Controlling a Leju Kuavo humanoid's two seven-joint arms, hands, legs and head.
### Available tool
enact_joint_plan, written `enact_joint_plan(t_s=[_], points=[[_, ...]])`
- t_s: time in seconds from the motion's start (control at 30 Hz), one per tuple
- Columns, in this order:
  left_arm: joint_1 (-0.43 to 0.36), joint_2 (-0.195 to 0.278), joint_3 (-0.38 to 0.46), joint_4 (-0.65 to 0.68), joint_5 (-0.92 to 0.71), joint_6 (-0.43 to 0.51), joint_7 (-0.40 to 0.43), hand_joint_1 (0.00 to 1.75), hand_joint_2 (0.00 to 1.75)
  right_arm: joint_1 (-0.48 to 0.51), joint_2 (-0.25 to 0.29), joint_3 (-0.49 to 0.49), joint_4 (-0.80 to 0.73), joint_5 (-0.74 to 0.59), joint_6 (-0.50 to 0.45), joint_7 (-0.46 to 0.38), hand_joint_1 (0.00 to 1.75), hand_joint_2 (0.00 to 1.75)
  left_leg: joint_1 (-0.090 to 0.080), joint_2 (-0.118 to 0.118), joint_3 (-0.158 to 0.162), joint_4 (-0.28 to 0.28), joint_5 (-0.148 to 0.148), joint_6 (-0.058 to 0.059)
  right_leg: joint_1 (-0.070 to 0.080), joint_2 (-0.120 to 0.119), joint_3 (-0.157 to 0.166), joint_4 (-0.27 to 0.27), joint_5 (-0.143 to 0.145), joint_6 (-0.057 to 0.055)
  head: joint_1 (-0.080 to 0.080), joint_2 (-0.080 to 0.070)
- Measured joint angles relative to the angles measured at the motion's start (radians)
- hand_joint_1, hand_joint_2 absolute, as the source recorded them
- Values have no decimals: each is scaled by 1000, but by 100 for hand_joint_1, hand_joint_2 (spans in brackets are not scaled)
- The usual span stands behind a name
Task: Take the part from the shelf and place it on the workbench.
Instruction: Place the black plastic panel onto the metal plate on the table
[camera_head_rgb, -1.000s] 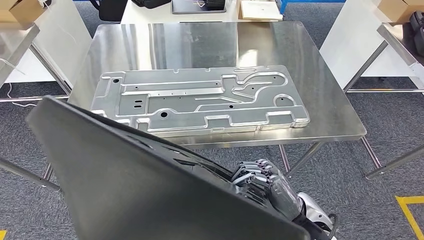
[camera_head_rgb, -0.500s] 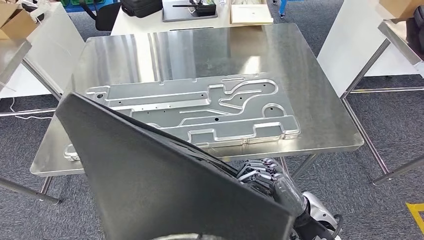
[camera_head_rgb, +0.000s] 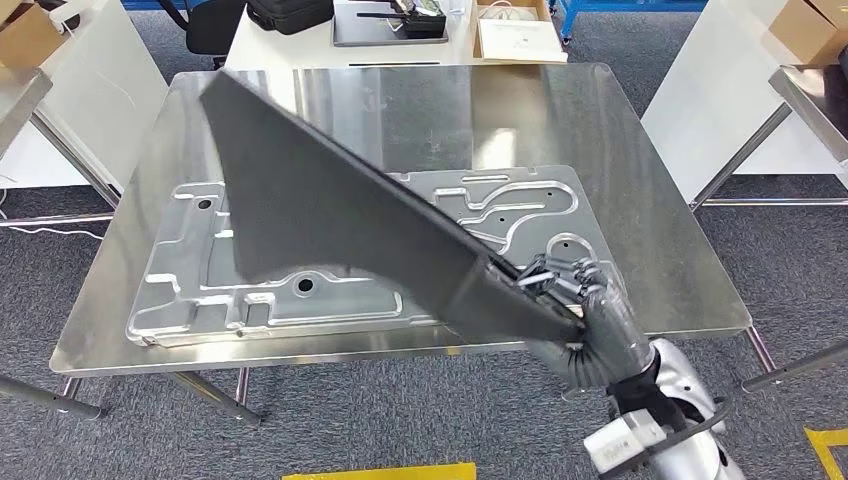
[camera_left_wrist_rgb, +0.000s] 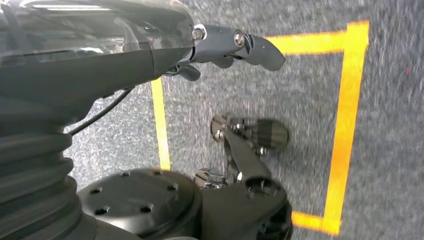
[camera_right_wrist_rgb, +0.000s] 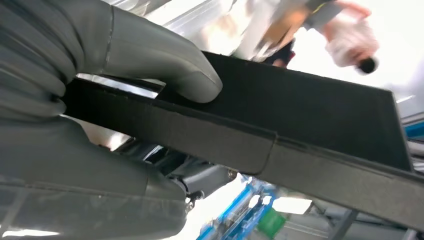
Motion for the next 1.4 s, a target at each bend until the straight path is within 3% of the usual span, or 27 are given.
enact_joint_plan(t_s=[0.03, 0.1, 0.13, 0.17, 0.2, 0.27, 0.37, 0.5, 0.77, 1.1, 1.4], points=[[0, 0, -2, 0, -3, -1, -2, 0, 175, -24, -11, -21, 8, 20, 0, 16, 175, 175, 2, -1, 6, 0, -5, -2, -2, 0, -9, -13, 25, 4, 0, 0], [0, -1, -8, 0, -9, -1, -3, 0, 175, -77, -34, -61, 27, 63, 0, 44, 175, 175, 8, -4, 24, 0, -18, -10, -7, -1, 17, -130, 124, 11, 0, 0], [0, -2, -11, 1, -12, -1, -3, 0, 175, -102, -43, -79, 39, 83, 1, 55, 175, 175, 9, -5, 31, 0, -23, -15, -7, -1, 30, -190, 155, 13, 0, 0], [0, -2, -13, 1, -14, -1, -3, 0, 175, -127, -53, -96, 52, 103, 3, 66, 175, 175, 9, -6, 34, 0, -27, -21, -5, -2, 41, -234, 178, 10, 1, 0], [0, -2, -14, 1, -16, -1, -3, 0, 175, -147, -61, -108, 65, 125, 4, 77, 175, 175, 8, -6, 35, 0, -31, -27, -4, -3, 45, -252, 183, 6, 2, 0], [1, -1, -17, 1, -20, -1, -2, 0, 175, -186, -76, -124, 93, 179, 5, 99, 175, 175, 2, -6, 35, -2, -34, -28, -3, -3, 46, -255, 187, -3, 2, 0], [0, -1, -21, 1, -27, -2, -2, 0, 175, -246, -92, -126, 139, 278, 0, 132, 175, 175, -2, -5, 41, -10, -31, -22, -6, -2, 46, -256, 189, -6, 1, 0], [-4, -1, -34, 1, -37, -4, -2, 0, 175, -327, -99, -99, 213, 431, -8, 175, 175, 175, -3, -5, 48, -23, -30, -22, -5, -2, 47, -256, 185, -12, 1, 0], [-20, -2, -54, 1, -56, -10, 13, 0, 175, -445, -86, 44, 404, 616, -43, 201, 175, 175, -1, -5, 50, -28, -28, -43, -3, -2, 49, -256, 186, -15, 1, 0], [-32, -2, -82, 1, -66, -11, 31, 0, 175, -522, 17, 276, 660, 704, -78, 219, 175, 175, -5, -5, 50, -24, -28, -42, -7, -3, 52, -259, 188, -13, 1, 0], [-33, -2, -92, 1, -67, -11, 36, 0, 175, -540, 101, 371, 796, 688, -94, 217, 175, 175, -7, -5, 49, -24, -29, -41, -7, -3, 52, -260, 188, -12, 1, 0]])
